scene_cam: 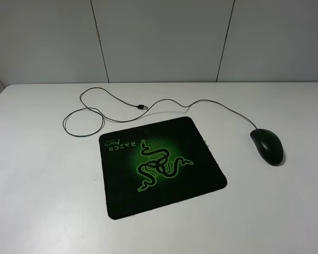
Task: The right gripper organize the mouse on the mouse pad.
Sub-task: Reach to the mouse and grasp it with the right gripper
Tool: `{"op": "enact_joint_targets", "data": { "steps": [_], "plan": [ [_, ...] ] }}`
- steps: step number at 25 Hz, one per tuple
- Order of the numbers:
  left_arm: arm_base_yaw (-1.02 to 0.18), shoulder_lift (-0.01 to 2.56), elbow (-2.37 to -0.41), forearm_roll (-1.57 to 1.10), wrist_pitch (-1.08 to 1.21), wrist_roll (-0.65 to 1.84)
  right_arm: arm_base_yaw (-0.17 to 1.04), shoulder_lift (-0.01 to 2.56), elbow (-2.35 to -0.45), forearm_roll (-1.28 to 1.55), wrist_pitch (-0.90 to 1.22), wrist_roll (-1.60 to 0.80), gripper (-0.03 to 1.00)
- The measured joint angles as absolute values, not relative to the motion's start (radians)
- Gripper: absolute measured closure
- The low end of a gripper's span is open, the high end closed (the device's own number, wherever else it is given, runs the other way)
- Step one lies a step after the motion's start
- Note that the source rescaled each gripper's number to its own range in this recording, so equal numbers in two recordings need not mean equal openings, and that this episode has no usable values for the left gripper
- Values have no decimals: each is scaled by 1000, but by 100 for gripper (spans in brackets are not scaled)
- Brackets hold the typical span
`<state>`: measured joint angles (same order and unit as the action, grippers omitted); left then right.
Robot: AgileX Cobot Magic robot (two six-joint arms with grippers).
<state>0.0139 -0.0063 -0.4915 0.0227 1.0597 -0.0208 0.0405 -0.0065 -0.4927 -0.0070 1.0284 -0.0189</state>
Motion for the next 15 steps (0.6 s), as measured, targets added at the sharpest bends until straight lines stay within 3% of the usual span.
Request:
{"op": "enact_joint_targets", "data": {
  "steps": [15],
  "plan": [
    [14,-6,-491,23,1060,-21,40,-7,-493,-7,1028,-19,-3]
  ]
}}
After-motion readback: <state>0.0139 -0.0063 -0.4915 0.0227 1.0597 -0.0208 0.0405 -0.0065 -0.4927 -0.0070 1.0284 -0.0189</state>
